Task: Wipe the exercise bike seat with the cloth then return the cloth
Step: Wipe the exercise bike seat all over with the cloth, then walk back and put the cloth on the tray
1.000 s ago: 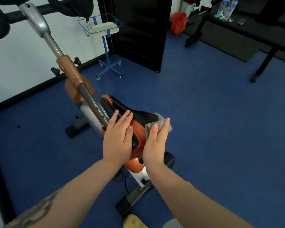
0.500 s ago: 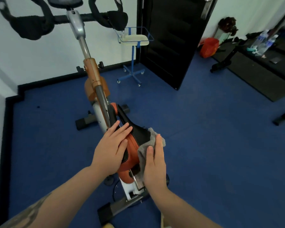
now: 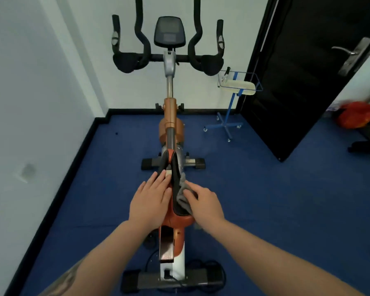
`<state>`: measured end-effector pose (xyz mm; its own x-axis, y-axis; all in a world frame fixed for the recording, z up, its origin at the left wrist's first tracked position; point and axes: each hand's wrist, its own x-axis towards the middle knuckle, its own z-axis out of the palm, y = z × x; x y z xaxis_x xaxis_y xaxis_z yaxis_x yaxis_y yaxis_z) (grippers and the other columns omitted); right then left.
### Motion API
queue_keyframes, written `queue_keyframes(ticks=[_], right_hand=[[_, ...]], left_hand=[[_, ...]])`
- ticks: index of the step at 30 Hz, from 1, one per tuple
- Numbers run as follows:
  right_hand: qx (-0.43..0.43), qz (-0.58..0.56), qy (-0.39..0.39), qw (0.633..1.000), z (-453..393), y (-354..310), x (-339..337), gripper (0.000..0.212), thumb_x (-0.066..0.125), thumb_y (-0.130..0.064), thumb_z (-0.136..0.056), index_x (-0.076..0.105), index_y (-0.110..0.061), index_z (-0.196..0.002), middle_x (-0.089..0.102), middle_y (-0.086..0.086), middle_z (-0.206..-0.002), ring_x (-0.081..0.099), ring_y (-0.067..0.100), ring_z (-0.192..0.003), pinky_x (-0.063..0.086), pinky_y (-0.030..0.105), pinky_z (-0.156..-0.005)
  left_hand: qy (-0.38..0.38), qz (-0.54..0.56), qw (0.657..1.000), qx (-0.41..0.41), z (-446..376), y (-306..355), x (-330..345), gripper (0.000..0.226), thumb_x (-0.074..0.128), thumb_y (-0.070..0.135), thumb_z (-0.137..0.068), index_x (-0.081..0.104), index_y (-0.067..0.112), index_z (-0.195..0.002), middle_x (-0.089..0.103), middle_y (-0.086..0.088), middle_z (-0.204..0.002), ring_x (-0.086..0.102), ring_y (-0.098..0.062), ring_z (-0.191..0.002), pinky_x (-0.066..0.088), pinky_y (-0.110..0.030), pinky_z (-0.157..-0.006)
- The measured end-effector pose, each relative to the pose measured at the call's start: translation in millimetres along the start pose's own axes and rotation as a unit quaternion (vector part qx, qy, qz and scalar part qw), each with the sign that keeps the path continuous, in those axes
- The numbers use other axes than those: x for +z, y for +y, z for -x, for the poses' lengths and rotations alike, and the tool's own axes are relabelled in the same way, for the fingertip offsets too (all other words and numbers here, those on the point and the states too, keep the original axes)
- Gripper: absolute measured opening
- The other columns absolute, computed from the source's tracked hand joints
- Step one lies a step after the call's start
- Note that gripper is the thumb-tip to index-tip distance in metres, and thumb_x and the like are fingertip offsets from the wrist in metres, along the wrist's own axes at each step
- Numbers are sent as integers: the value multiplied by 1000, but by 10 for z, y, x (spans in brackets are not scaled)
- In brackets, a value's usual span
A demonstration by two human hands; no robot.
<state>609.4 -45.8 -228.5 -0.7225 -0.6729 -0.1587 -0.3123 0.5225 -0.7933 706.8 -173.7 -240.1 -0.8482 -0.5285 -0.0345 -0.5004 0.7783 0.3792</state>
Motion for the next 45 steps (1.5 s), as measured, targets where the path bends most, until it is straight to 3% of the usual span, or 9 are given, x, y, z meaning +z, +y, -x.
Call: queue_keyframes(ticks=[3, 5, 8, 13, 22, 33, 36, 39, 45], right_hand=[[-23, 28, -43, 998, -62, -3, -192, 26, 48, -29, -98, 69, -28, -114, 72, -6, -97, 65, 13, -90, 48, 24, -70], [-29, 67, -56, 996, -106, 2, -333, 23, 48, -29, -98, 69, -25, -108, 69, -4, -92, 64, 16, -86, 41, 23, -62], [-43, 142, -39, 988, -154, 16, -582, 23, 46, -27, -97, 68, -22, -103, 70, 2, -99, 63, 22, -93, 47, 35, -69], [-43, 248, -32, 967, -195, 46, -1116, 23, 44, -27, -96, 65, -21, -101, 70, 3, -102, 64, 26, -93, 53, 44, -77], [-24, 298, 23, 954, -165, 66, -2445, 25, 39, -19, -96, 64, -18, -100, 67, 2, -103, 63, 24, -92, 54, 44, -81], [-70, 335, 80, 936, -500, 712, -4211, 25, 40, -23, -97, 64, -22, -103, 68, 2, -107, 64, 23, -92, 54, 42, -81], [-88, 362, 88, 924, -635, 900, -4662, 25, 41, -24, -99, 64, -22, -109, 66, 1, -110, 62, 24, -97, 51, 38, -80], [-94, 372, 96, 919, -808, 1100, -5005, 22, 42, -23, -99, 63, -21, -107, 66, 1, -110, 61, 24, -96, 51, 39, -80], [-94, 371, 95, 919, -1330, 1379, -5362, 21, 43, -20, -99, 62, -20, -107, 64, 2, -106, 62, 24, -91, 53, 40, -77]], left_hand=[[-10, -16, 999, -47, 34, 195, -18, 48, 21, 36, -100, 18, 30, -148, 10, 10, -158, 2, -13, -145, 5, -37, -117], [-22, -1, 998, -59, 1, 294, -75, 48, 24, 35, -100, 22, 27, -147, 13, 5, -158, 5, -16, -146, 7, -41, -117], [-24, -2, 999, -25, -101, 442, -221, 47, 29, 34, -99, 29, 24, -145, 19, 1, -157, 13, -18, -145, 11, -39, -117], [-24, -31, 998, 49, -349, 836, -490, 44, 33, 35, -98, 40, 20, -139, 28, 0, -153, 22, -18, -141, 20, -38, -114], [-51, -8, 996, 79, -693, 1784, -721, 49, 32, 34, -99, 31, 17, -145, 20, 0, -156, 22, -19, -142, 23, -33, -113], [17, -22, 997, 72, -1441, 3395, -501, 49, 35, 35, -97, 33, 20, -144, 24, 0, -155, 30, -21, -138, 27, -36, -112], [43, -20, 996, 69, -1663, 3822, -453, 45, 36, 32, -97, 39, 17, -140, 36, -2, -149, 39, -23, -132, 33, -36, -107], [57, -7, 996, 68, -1829, 4165, -399, 40, 38, 29, -96, 47, 15, -132, 47, -4, -139, 47, -26, -122, 39, -38, -99], [44, -18, 997, 53, -2315, 4447, -270, 45, 35, 30, -98, 38, 17, -141, 37, -1, -149, 41, -23, -130, 37, -35, -103]])
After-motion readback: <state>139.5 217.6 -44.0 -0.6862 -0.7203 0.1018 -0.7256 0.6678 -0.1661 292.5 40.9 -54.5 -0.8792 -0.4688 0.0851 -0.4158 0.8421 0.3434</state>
